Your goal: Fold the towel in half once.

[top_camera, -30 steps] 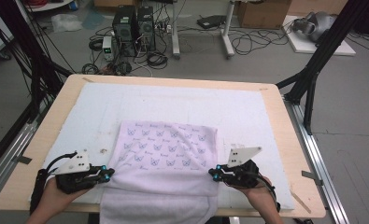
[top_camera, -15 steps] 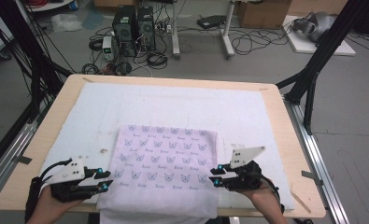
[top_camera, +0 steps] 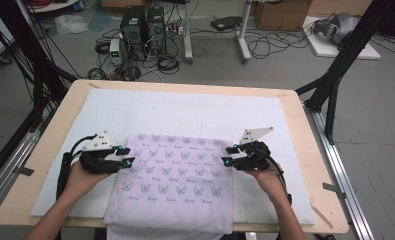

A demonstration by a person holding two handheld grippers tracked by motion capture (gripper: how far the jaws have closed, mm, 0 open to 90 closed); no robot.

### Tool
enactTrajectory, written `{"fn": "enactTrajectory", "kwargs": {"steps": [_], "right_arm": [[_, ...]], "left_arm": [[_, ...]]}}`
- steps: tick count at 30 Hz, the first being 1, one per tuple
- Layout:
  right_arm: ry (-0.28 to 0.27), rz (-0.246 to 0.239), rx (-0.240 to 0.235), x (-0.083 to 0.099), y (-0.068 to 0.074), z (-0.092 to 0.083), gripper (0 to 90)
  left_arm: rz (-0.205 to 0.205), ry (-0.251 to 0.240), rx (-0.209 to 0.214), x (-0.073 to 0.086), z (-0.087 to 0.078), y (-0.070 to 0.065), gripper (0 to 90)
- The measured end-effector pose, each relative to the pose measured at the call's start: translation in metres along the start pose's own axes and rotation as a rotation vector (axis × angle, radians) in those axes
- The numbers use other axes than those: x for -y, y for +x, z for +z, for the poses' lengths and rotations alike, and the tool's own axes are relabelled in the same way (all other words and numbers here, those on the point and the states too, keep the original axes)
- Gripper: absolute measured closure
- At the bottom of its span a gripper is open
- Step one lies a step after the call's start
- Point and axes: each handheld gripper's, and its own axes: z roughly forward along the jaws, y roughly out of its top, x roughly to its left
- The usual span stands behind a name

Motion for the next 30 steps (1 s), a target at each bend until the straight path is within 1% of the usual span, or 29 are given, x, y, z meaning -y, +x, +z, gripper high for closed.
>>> {"fn": "enactTrajectory", "kwargs": {"steps": [2,4,6,7,8,9,10,12,13,14,15,16,17,18,19,21,23,24,26,27,28,29,30], "right_arm": [[0.011,0.014,0.004,-0.007,-0.01,0.001,51.0],[-0.002,0.02,0.02,-0.011,-0.018,0.001,50.7],[0.002,0.024,0.032,-0.014,-0.027,0.004,49.6],[0.007,0.029,0.04,-0.013,-0.031,0.006,49.4],[0.014,0.036,0.047,-0.013,-0.035,0.009,48.5],[0.019,0.046,0.058,-0.011,-0.039,0.011,47.5],[0.022,0.058,0.066,-0.009,-0.043,0.014,47.4],[0.034,0.079,0.082,-0.006,-0.049,0.02,46.4],[0.045,0.081,0.087,-0.004,-0.051,0.023,46.2],[0.053,0.088,0.08,-0.003,-0.052,0.025,45.9],[0.057,0.089,0.082,-0.002,-0.054,0.029,45.0],[0.065,0.089,0.082,-0.001,-0.055,0.031,43.7],[0.067,0.088,0.084,0.0,-0.056,0.033,42.6],[0.071,0.098,0.087,0.001,-0.057,0.035,40.6],[0.072,0.101,0.097,0.002,-0.058,0.036,39.2],[0.079,0.111,0.092,0.004,-0.061,0.039,38.9],[0.102,0.121,0.103,0.007,-0.063,0.041,38.2],[0.104,0.126,0.101,0.008,-0.064,0.042,38.2],[0.112,0.136,0.09,0.009,-0.065,0.045,40.4],[0.113,0.128,0.096,0.009,-0.064,0.046,42.5],[0.109,0.115,0.099,0.009,-0.062,0.047,47.6],[0.106,0.111,0.087,0.009,-0.061,0.047,54.0],[0.109,0.112,0.07,0.008,-0.061,0.048,62.9]], "left_arm": [[-0.013,0.009,-0.016,-0.003,0.007,0.009,57.4],[-0.035,0.015,-0.025,-0.003,0.013,0.017,57.0],[-0.06,0.018,-0.041,-0.002,0.018,0.026,56.9],[-0.078,0.024,-0.052,-0.001,0.021,0.03,56.7],[-0.094,0.044,-0.065,-0.001,0.024,0.036,56.7],[-0.118,0.056,-0.075,0.0,0.027,0.041,56.0],[-0.142,0.056,-0.085,0.001,0.031,0.046,55.0],[-0.171,0.051,-0.107,0.005,0.035,0.053,55.0],[-0.182,0.059,-0.116,0.007,0.037,0.057,54.7],[-0.196,0.067,-0.128,0.009,0.039,0.059,53.7],[-0.205,0.085,-0.145,0.012,0.041,0.062,52.2],[-0.221,0.088,-0.147,0.013,0.042,0.064,49.0],[-0.231,0.086,-0.147,0.015,0.044,0.066,47.9],[-0.229,0.082,-0.156,0.015,0.045,0.066,47.0],[-0.232,0.069,-0.16,0.015,0.046,0.067,45.7],[-0.228,0.06,-0.169,0.016,0.048,0.067,44.9],[-0.233,0.065,-0.175,0.017,0.051,0.068,44.7],[-0.231,0.063,-0.175,0.017,0.051,0.069,44.8],[-0.225,0.082,-0.178,0.013,0.053,0.068,45.5],[-0.2,0.094,-0.157,0.011,0.054,0.067,49.6],[-0.174,0.105,-0.158,0.009,0.055,0.064,59.0],[-0.152,0.116,-0.148,0.007,0.056,0.061,63.4],[-0.137,0.122,-0.141,0.005,0.057,0.059,72.1]]}}
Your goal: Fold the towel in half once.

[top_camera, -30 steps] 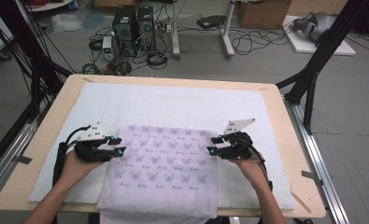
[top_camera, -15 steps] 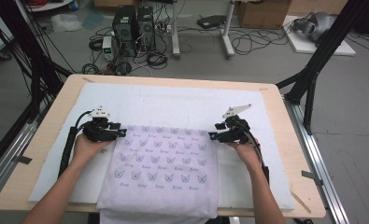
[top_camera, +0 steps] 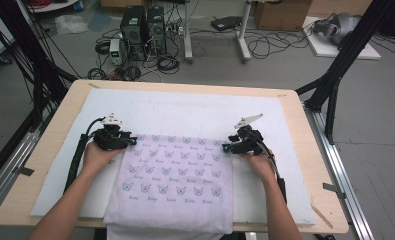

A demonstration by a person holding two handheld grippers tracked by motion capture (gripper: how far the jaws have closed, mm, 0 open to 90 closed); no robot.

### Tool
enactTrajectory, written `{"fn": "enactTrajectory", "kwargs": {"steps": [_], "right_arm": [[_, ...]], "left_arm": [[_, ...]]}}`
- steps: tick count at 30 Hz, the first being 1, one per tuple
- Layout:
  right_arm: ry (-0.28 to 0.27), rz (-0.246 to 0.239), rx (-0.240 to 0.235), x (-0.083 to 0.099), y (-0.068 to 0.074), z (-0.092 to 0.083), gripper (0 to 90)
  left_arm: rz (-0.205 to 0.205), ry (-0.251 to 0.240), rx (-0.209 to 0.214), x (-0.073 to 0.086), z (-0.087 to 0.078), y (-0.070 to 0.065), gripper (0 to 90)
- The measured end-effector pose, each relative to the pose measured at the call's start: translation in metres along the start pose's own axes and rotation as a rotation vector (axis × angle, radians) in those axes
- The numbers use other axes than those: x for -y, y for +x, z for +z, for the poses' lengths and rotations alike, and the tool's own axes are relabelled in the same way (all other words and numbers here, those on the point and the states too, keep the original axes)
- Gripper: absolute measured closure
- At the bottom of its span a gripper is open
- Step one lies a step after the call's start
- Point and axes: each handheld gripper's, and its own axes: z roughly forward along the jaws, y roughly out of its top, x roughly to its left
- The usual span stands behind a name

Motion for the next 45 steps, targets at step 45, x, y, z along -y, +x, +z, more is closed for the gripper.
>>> {"fn": "enactTrajectory", "kwargs": {"steps": [45], "right_arm": [[-0.08,-0.112,0.032,-0.054,0.035,-0.043,51.0]], "left_arm": [[0.063,-0.172,-0.026,-0.017,-0.075,0.002,51.5]]}}
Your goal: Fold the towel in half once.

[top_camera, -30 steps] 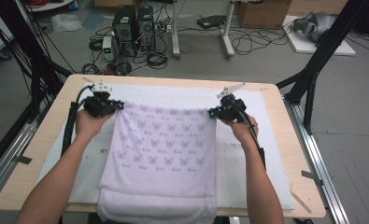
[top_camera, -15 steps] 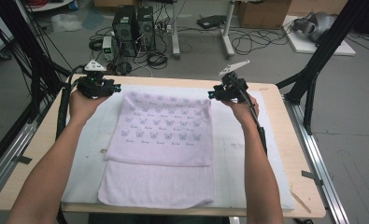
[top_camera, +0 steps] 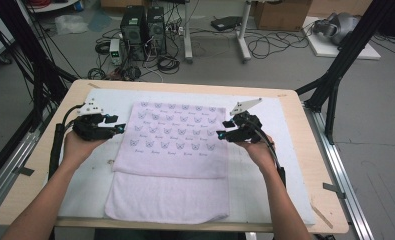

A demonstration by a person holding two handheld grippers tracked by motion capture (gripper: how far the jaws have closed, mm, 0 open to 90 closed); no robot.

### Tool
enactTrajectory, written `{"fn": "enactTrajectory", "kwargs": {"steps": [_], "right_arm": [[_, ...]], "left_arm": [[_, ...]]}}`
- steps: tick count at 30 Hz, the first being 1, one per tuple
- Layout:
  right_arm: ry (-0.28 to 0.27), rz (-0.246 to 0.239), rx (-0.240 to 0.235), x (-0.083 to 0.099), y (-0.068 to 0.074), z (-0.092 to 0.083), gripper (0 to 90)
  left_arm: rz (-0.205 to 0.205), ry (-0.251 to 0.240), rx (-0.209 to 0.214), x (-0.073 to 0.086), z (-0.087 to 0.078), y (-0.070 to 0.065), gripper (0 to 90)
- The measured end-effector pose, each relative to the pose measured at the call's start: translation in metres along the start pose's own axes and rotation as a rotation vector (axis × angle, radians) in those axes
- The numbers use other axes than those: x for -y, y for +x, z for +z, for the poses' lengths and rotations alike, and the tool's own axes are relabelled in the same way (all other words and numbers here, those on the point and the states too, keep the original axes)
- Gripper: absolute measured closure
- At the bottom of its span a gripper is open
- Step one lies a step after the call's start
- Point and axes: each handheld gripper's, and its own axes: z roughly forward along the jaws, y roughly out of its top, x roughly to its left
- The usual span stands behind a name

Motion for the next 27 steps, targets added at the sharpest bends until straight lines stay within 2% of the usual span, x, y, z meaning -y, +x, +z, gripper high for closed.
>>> {"fn": "enactTrajectory", "kwargs": {"steps": [4,7,8,12,13,16,21,24,27], "right_arm": [[-0.015,0.001,-0.03,0.019,0.017,0.0,51.1],[-0.016,0.001,-0.043,0.032,0.026,0.0,51.7],[-0.011,0.005,-0.049,0.035,0.03,0.0,51.7],[0.049,0.005,-0.084,0.043,0.039,0.003,51.4],[0.057,-0.004,-0.086,0.043,0.042,0.003,51.5],[0.004,-0.033,-0.078,0.047,0.051,-0.003,52.0],[-0.007,-0.032,-0.082,0.062,0.06,-0.005,53.0],[0.02,-0.035,-0.09,0.066,0.062,0.004,54.1],[0.037,-0.038,-0.104,0.069,0.064,0.012,56.0]], "left_arm": [[0.003,0.002,0.024,0.019,-0.007,-0.01,51.9],[0.003,0.015,0.057,0.033,-0.009,-0.018,54.4],[0.002,0.025,0.07,0.038,-0.009,-0.021,57.8],[0.008,0.043,0.097,0.052,-0.01,-0.031,58.8],[0.008,0.041,0.102,0.054,-0.011,-0.033,59.3],[0.031,0.053,0.11,0.059,-0.014,-0.04,59.4],[0.045,0.051,0.121,0.063,-0.018,-0.047,59.6],[0.034,0.058,0.127,0.067,-0.015,-0.047,61.9],[0.045,0.095,0.141,0.072,-0.011,-0.049,64.7]]}}
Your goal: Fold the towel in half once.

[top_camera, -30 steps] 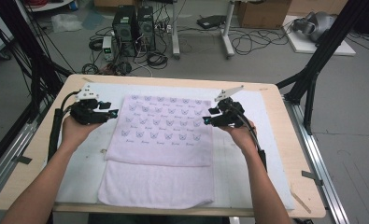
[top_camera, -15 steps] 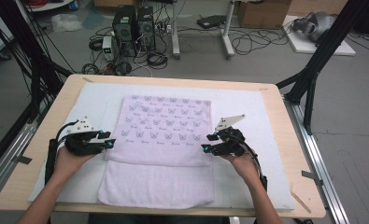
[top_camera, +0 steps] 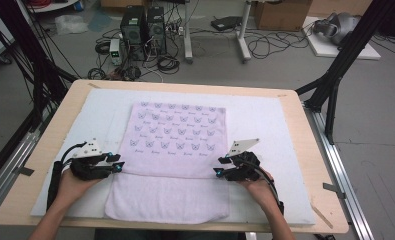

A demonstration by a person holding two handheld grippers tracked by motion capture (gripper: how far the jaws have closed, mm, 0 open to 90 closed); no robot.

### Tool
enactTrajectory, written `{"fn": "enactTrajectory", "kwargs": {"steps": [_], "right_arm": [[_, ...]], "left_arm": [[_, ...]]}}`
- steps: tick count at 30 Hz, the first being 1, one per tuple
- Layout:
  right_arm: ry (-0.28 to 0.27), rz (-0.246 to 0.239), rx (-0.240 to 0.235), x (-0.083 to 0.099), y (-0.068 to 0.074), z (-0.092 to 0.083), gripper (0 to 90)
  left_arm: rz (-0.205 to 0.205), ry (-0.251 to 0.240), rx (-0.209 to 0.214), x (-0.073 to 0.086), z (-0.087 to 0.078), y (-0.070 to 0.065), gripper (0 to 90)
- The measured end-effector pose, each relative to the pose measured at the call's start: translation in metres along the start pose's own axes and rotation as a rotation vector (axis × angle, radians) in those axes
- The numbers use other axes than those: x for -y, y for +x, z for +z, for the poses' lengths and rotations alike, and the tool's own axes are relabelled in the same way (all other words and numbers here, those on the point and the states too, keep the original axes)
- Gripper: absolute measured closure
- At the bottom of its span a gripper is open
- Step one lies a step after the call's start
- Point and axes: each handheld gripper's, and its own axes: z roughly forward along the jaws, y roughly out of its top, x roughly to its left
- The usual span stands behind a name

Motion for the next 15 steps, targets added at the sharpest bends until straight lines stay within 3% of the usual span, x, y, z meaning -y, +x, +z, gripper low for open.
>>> {"fn": "enactTrajectory", "kwargs": {"steps": [4,10,15], "right_arm": [[0.024,0.007,-0.02,0.004,-0.002,0.009,62.2],[0.007,0.023,-0.032,0.007,-0.007,0.01,80.8],[-0.001,0.032,-0.061,0.008,-0.011,0.007,87.1]], "left_arm": [[0.01,0.037,0.007,0.004,0.007,0.0,68.9],[0.011,0.031,0.016,0.003,0.01,-0.002,82.5],[0.011,0.033,0.004,0.002,0.009,-0.003,87.4]]}}
